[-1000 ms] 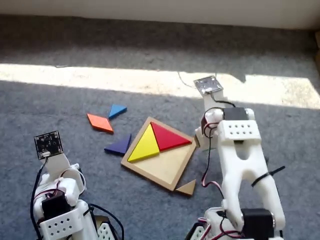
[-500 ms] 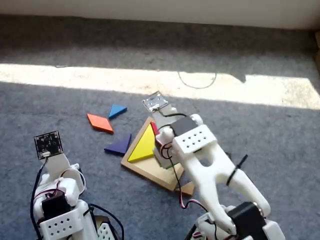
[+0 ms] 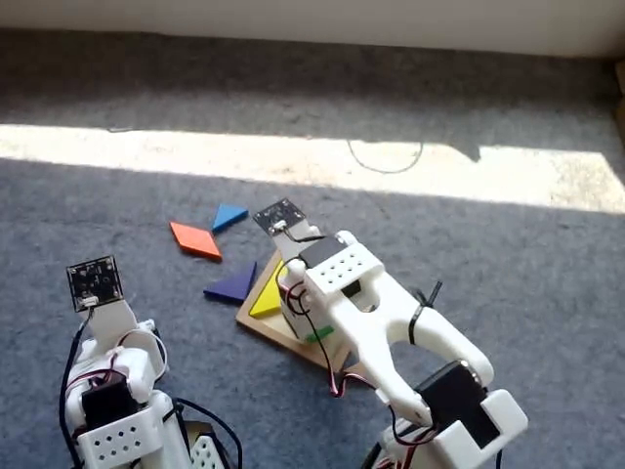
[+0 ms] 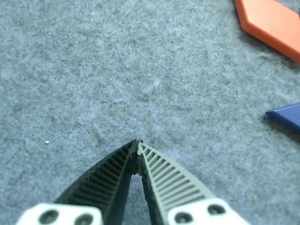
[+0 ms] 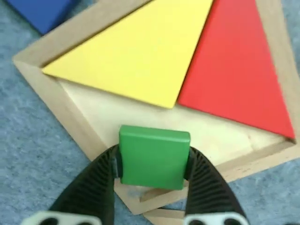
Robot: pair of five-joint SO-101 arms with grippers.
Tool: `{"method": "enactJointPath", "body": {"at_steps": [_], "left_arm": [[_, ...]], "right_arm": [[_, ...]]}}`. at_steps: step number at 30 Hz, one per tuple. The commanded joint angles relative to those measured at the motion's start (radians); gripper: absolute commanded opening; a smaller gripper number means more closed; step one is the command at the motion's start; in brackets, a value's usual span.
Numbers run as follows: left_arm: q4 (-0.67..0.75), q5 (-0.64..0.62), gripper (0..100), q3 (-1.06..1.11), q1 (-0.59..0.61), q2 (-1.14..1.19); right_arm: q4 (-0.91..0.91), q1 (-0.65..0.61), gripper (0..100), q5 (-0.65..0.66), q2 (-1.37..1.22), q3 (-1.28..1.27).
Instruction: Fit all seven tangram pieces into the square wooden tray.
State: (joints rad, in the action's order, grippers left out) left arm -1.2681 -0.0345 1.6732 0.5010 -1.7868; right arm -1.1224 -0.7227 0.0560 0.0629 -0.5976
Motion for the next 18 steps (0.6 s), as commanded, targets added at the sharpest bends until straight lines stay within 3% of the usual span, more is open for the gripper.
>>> {"method": "enactJointPath", "body": {"at_steps": [1,12,18], "left_arm": [[0.015,0.0,1,0.01,0.016,-0.025],[0.015,0.0,1,0.01,0.016,-0.025],[0.015,0.0,1,0.01,0.016,-0.025]], "right_arm": [[0.016,-0.004,18.4,-0.043,0.004,0.018],[0.015,-0.004,20.0,-0.057,0.012,0.019],[0.015,-0.005,30.3,-0.058,0.012,0.019]]}}
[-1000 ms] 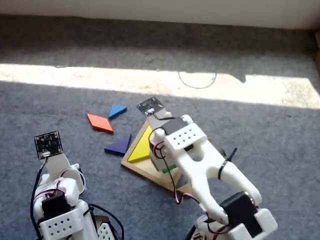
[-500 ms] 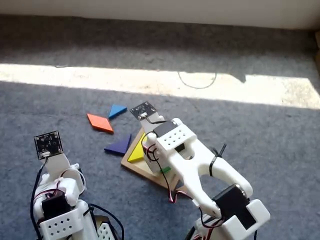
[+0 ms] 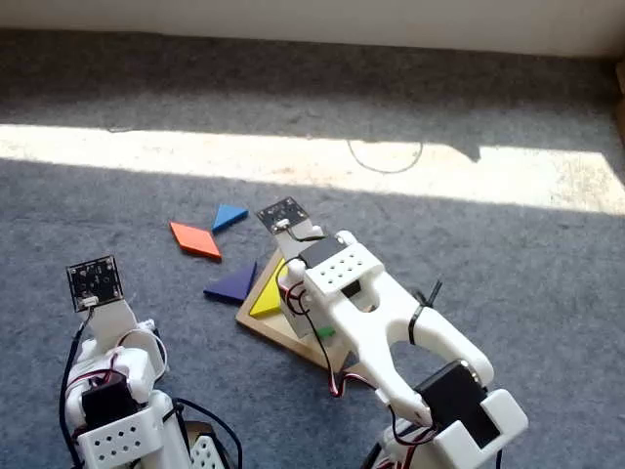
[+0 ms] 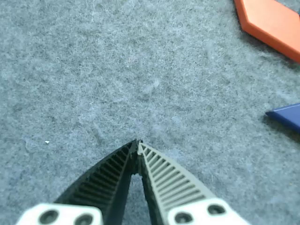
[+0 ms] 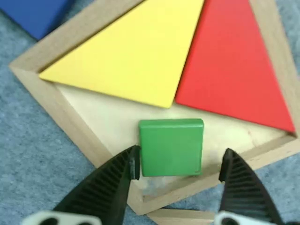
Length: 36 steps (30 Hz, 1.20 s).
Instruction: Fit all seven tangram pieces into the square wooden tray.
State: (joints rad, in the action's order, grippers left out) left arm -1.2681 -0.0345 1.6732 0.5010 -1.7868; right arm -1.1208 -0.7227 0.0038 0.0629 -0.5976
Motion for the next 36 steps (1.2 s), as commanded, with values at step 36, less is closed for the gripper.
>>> {"method": "enactJointPath", "body": {"at_steps": [36], "left_arm": [[0.015,0.0,1,0.01,0.016,-0.025]], "right_arm": [[0.205,0.067,3.4,0.153,0.136,-0.17]]}}
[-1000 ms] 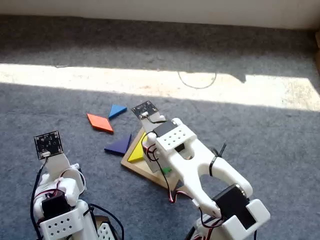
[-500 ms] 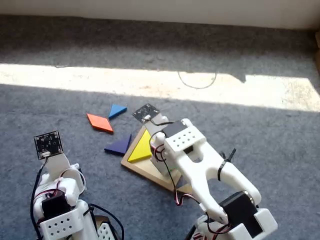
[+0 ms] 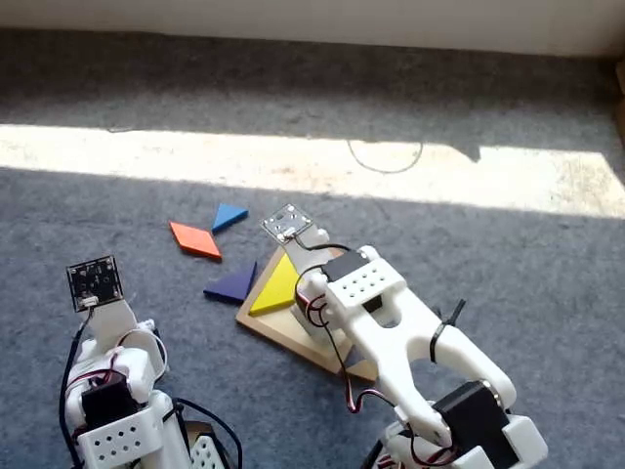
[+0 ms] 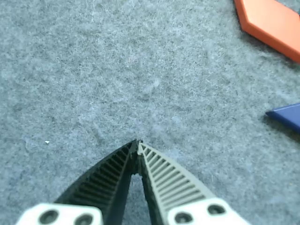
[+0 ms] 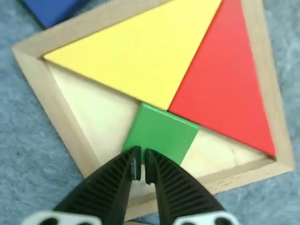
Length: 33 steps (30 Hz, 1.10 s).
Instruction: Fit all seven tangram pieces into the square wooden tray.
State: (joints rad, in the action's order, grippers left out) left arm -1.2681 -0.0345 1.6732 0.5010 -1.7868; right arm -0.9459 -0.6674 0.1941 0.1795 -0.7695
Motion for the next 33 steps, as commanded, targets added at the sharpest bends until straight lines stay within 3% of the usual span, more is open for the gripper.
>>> {"method": "enactJointPath", "body": {"at_steps": [1,7,12,18,22,27,30,33], "left_arm": [[0.015,0.0,1,0.01,0.016,-0.025],[0.015,0.0,1,0.01,0.016,-0.025],[0.015,0.0,1,-0.002,0.019,-0.025],[0.015,0.005,1,-0.077,0.157,-0.025],[0.074,0.025,1,-0.139,0.173,-0.025],[0.072,0.345,1,-0.217,0.145,-0.022],[0.063,0.358,1,-0.289,0.105,-0.015],[-0.015,0.359,6,-0.367,0.042,-0.015]], "right_arm": [[0.031,0.012,3.4,-0.038,0.019,0.002],[0.033,0.008,3.4,-0.038,0.048,0.022],[-0.096,0.002,3.4,-0.038,0.209,0.087],[-0.202,0.054,3.4,-0.038,0.478,0.077],[-0.259,0.182,3.4,-0.038,0.633,0.008],[-0.285,0.377,3.4,-0.038,0.774,-0.14],[-0.274,0.486,3.4,-0.031,0.843,-0.252],[-0.274,0.57,3.4,0.066,0.909,-0.343]]}}
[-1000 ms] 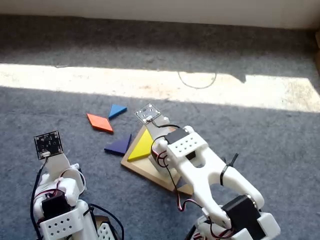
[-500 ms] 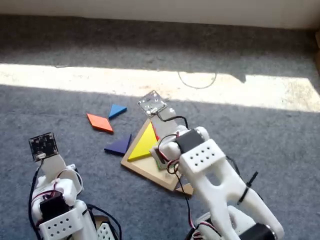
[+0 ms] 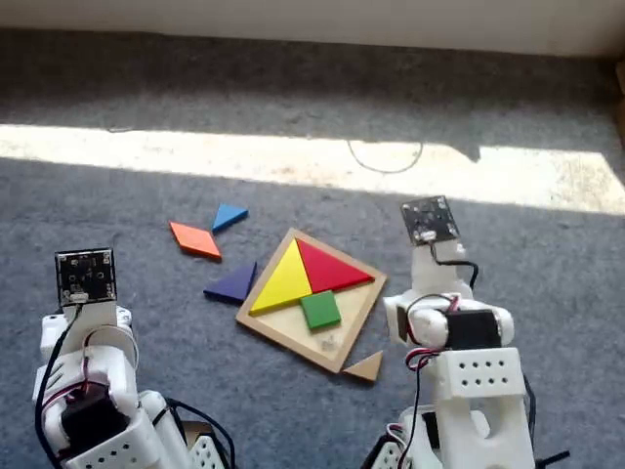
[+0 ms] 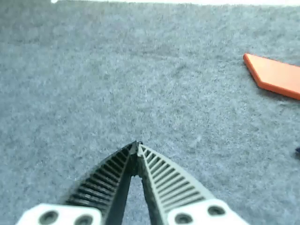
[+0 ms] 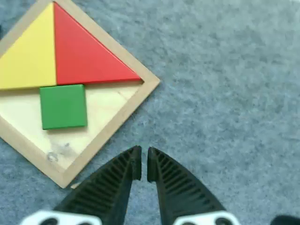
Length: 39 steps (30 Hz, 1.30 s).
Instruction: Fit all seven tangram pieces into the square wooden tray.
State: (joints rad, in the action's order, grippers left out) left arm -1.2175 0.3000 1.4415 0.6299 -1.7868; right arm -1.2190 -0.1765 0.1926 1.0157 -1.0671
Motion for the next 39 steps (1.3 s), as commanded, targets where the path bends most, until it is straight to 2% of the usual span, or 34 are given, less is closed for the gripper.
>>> {"method": "enactJointPath", "body": {"at_steps": [1,8,15,20,26,34,39], "left_arm": [[-0.091,0.025,7,-0.165,-0.113,-0.015],[-0.163,0.08,9,-0.302,-0.272,0.07],[-0.158,0.081,21,-0.513,-0.297,0.532],[-0.157,0.083,28,-0.636,-0.357,0.8],[-0.008,0.077,29,-0.662,-0.441,0.955],[0.255,0.075,29,-0.674,-0.473,1.132],[0.272,0.081,29,-0.816,-0.535,1.399]], "right_arm": [[-0.001,0.102,3.4,0.091,0.096,-0.073],[0.165,0.228,3.4,0.112,0.252,-0.306],[0.213,0.236,3.4,0.112,0.36,-0.435],[0.209,0.236,3.4,0.11,0.41,-0.489],[0.209,0.236,3.4,0.11,0.47,-0.552],[0.209,0.236,3.4,0.11,0.556,-0.605],[0.206,0.236,3.4,0.11,0.604,-0.628]]}}
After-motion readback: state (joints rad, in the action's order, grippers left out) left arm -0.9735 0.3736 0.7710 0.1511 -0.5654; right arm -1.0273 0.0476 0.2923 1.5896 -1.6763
